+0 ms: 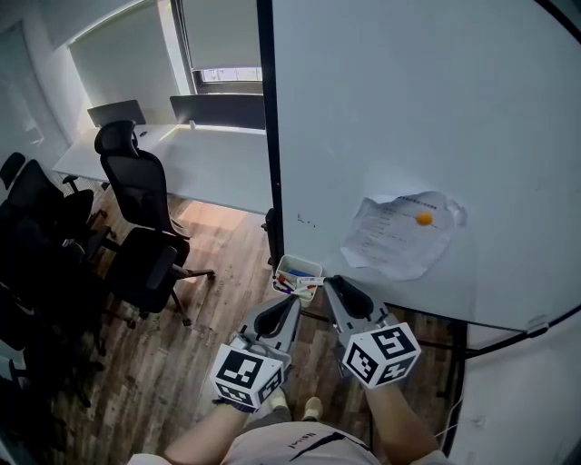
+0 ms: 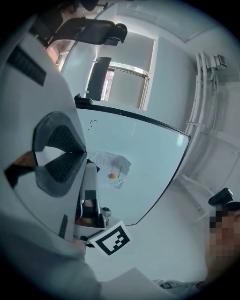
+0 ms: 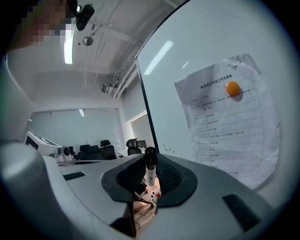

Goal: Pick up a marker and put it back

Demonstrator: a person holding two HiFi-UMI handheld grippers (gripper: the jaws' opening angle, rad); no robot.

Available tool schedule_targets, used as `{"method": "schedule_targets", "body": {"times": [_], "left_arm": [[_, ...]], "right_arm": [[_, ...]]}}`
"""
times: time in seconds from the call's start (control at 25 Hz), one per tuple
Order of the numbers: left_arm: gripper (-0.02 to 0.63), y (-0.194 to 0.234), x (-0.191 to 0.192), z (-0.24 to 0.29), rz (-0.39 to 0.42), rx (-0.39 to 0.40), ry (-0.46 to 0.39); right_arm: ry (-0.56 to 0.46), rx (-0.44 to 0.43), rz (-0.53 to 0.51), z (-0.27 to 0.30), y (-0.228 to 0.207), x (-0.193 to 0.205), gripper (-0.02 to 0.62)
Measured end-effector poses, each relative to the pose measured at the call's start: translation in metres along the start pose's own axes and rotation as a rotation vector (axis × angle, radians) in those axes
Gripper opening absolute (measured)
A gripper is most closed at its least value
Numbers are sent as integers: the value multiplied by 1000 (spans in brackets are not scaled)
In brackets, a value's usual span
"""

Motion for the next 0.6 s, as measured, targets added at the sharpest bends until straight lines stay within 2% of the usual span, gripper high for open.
{"method": "schedule_targets", "body": {"times": [0.6], "left_arm": [[8,-18,-58,-22,14,24,-75]], "right_arm": [[-98,-67,-101,-39,46,-85,67]]}}
Point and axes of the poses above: the fingertips, and each gripper's own axes: z forward along the fingers, y to its left, x out of its underside, the point moved 3 cm from there along -z, backward along the fingers, and after that the axes turned 13 degrees about -x, right-handed, at the moved point
